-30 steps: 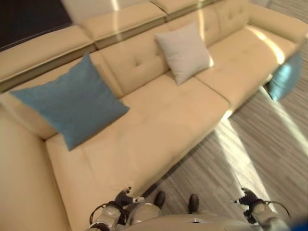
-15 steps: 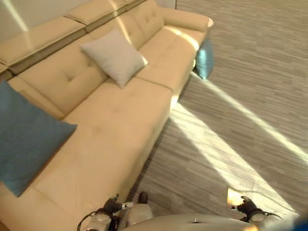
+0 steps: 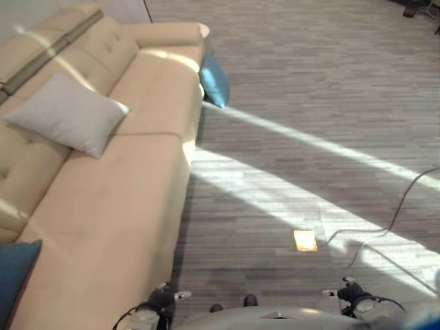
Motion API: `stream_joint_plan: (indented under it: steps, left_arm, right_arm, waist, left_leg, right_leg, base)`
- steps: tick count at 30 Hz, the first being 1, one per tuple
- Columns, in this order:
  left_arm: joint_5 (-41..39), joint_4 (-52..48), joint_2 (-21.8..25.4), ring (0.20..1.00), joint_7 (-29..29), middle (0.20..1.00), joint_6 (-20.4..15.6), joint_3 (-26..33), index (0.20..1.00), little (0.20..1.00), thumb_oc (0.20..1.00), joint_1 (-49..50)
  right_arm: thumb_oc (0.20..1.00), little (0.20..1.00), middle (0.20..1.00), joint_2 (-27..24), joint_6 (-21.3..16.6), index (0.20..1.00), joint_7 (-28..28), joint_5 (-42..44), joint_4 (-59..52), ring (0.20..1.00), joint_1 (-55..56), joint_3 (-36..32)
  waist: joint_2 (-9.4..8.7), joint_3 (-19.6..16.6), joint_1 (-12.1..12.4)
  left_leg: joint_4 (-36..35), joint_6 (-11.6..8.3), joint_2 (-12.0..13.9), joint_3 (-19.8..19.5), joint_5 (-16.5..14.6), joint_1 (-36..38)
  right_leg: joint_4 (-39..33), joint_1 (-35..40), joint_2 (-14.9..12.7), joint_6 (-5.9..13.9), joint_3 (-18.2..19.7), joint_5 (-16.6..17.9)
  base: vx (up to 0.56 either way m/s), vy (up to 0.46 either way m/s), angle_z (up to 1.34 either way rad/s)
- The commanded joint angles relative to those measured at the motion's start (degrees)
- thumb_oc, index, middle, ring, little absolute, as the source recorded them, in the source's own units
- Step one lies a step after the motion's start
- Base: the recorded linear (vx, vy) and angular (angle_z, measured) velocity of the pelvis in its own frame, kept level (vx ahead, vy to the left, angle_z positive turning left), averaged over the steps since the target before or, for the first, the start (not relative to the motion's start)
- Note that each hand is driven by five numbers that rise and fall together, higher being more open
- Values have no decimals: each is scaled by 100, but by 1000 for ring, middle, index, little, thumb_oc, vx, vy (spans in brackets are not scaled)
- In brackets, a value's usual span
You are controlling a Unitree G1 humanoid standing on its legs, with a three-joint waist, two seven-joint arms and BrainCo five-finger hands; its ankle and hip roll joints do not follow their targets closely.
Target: Pick up all the scattered cushions and arrange them neatly on the sofa.
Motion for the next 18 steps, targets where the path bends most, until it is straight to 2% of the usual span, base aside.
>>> stream_joint_plan:
  steps: [1, 2, 3, 4, 6, 7, 9, 11, 12, 13, 14, 15, 17, 18]
  left_arm:
    - [-38, 144, 137, 1000, -50, 1000, -28, 69, 1000, 1000, 1000, -364]
    - [-53, 130, 139, 1000, -34, 1000, -35, 58, 1000, 1000, 1000, -398]
    - [-125, 62, 121, 1000, -5, 1000, -45, 13, 1000, 1000, 1000, -494]
    - [-122, 23, 78, 1000, 13, 1000, -51, -54, 1000, 1000, 1000, -548]
    - [-85, 1, 41, 1000, 35, 1000, -71, -158, 1000, 1000, 1000, -573]
    - [-27, -6, -25, 1000, 52, 1000, -72, -248, 1000, 1000, 1000, -588]
    - [-8, 3, -48, 1000, 52, 1000, -79, -222, 1000, 1000, 1000, -583]
    - [11, 37, 29, 1000, 50, 1000, -64, -119, 1000, 1000, 1000, -516]
    - [-47, 3, 159, 1000, 58, 1000, -55, 6, 1000, 1000, 1000, -500]
    - [-63, -4, 207, 1000, 55, 1000, -61, 21, 1000, 1000, 1000, -506]
    - [-115, -25, 278, 1000, 55, 1000, -77, 59, 1000, 1000, 1000, -490]
    - [-153, -13, 294, 1000, 52, 1000, -93, 45, 1000, 1000, 1000, -507]
    - [-128, 89, 305, 1000, 72, 1000, -103, 105, 1000, 1000, 1000, -495]
    - [-103, 124, 284, 1000, 103, 1000, -120, 124, 1000, 1000, 1000, -455]
  right_arm:
    - [1000, 1000, 1000, 10, -65, 1000, -6, 243, 31, 1000, -181, -178]
    - [1000, 1000, 1000, 1, -71, 1000, -20, 299, 15, 1000, -182, -207]
    - [1000, 1000, 1000, -40, -97, 1000, -69, 461, -11, 1000, -196, -297]
    - [1000, 1000, 1000, -70, -110, 1000, -109, 543, -7, 1000, -187, -347]
    - [1000, 1000, 1000, -92, -98, 1000, -112, 575, 14, 1000, -157, -373]
    - [1000, 1000, 1000, -101, -112, 1000, -133, 620, 8, 1000, -115, -441]
    - [1000, 1000, 1000, -84, -88, 1000, -148, 607, 39, 1000, -155, -486]
    - [1000, 1000, 1000, -66, -33, 1000, -121, 430, 98, 1000, -238, -420]
    - [1000, 1000, 1000, -48, -20, 1000, -80, 354, 83, 1000, -369, -331]
    - [1000, 1000, 1000, -47, -16, 1000, -76, 349, 65, 1000, -391, -323]
    - [1000, 1000, 1000, -41, -5, 1000, -71, 288, 48, 1000, -484, -226]
    - [1000, 1000, 1000, -60, 6, 1000, -82, 237, 37, 1000, -511, -147]
    - [1000, 1000, 1000, -94, 47, 1000, -56, 207, 42, 1000, -506, -123]
    - [1000, 1000, 1000, -71, 32, 1000, -68, 205, 32, 1000, -475, -102]
  waist:
    - [-141, 229, 134]
    - [-170, 297, 120]
    - [-236, 436, 124]
    - [-267, 507, 157]
    - [-261, 519, 187]
    - [-246, 469, 241]
    - [-175, 415, 309]
    - [-157, 395, 512]
    - [-150, 453, 620]
    - [-139, 476, 653]
    - [-128, 484, 753]
    - [-147, 495, 747]
    - [-176, 495, 674]
    - [-203, 455, 646]
  left_leg:
    - [359, 25, -15, 134, -344, -283]
    - [613, -14, 9, 158, -378, -433]
    - [1260, -90, 7, 195, -411, -862]
    - [1611, -110, 7, 162, -339, -1043]
    - [1706, -61, -74, 57, -380, -1180]
    - [1474, -8, -384, -104, -406, -1365]
    - [1323, 50, -465, -254, -412, -1341]
    - [1183, 198, -507, -331, -458, -1160]
    - [1125, 323, -439, -330, -499, -995]
    - [1088, 362, -412, -349, -511, -959]
    - [1004, 385, -317, -395, -647, -737]
    - [874, 376, -285, -465, -721, -524]
    - [718, 270, -188, -523, -855, -199]
    - [647, 247, -140, -530, -902, -91]
  right_leg:
    - [200, 41, -654, 1055, 26, -62]
    - [226, -3, -669, 1039, 30, -70]
    - [255, -63, -725, 1016, 9, -65]
    - [258, -50, -740, 982, -30, -51]
    - [260, -34, -755, 985, -61, -50]
    - [216, 26, -744, 1036, -52, -43]
    - [324, 15, -689, 1043, 66, -174]
    - [1019, -147, -730, 1094, 35, -313]
    - [1871, -582, -764, 1347, 0, -210]
    - [2181, -807, -805, 1453, -83, -111]
    - [1911, -1024, -1111, 1383, -516, -27]
    - [1444, -1182, -1198, 1298, -591, 133]
    - [735, -1239, -1258, 1361, -684, 399]
    - [704, -1230, -1220, 1349, -612, 433]
  base:
    - [-92, -121, 10]
    - [-172, -128, 3]
    - [-133, -96, 6]
    - [-88, -73, 26]
    - [77, 23, 24]
    - [171, 97, 1]
    - [194, 177, -21]
    - [234, 263, -76]
    - [200, 203, -179]
    - [308, 64, -190]
    - [406, -76, -119]
    - [475, -127, -28]
    - [447, -161, 7]
    - [507, -228, 20]
